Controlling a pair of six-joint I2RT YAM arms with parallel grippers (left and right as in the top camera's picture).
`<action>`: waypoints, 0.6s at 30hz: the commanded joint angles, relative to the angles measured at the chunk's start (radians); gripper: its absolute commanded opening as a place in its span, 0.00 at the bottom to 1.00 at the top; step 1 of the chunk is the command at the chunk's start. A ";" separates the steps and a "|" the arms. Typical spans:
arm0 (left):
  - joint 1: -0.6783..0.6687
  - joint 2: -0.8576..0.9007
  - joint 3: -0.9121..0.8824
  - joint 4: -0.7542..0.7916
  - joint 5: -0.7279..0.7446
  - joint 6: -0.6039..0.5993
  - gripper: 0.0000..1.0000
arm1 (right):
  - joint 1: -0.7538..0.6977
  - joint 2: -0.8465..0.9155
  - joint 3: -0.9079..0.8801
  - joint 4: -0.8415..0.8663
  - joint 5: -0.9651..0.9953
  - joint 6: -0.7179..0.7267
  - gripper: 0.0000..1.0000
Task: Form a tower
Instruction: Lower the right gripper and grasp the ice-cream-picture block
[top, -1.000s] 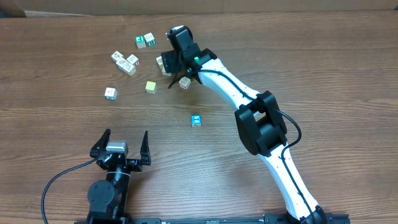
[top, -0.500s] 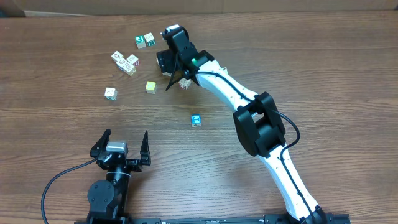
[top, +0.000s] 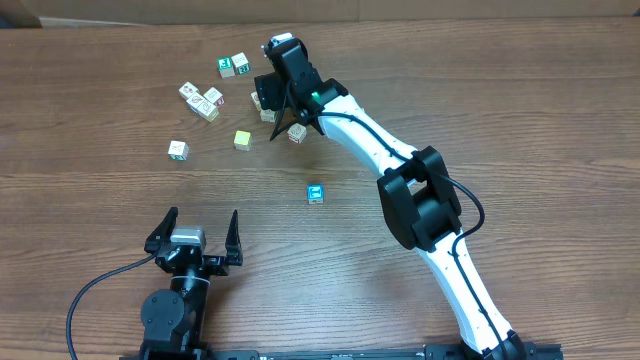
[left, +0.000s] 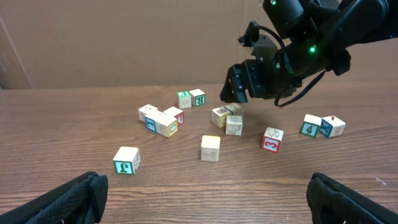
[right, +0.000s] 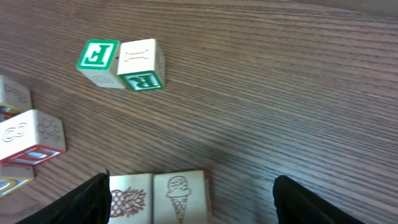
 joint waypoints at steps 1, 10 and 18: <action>0.007 -0.011 -0.003 0.002 0.012 0.016 0.99 | -0.013 0.026 -0.005 0.003 0.009 -0.002 0.80; 0.007 -0.011 -0.003 0.002 0.012 0.016 1.00 | -0.022 0.076 -0.009 0.019 0.010 -0.002 0.81; 0.007 -0.011 -0.003 0.002 0.012 0.016 1.00 | -0.032 0.064 -0.008 -0.038 0.168 -0.003 0.85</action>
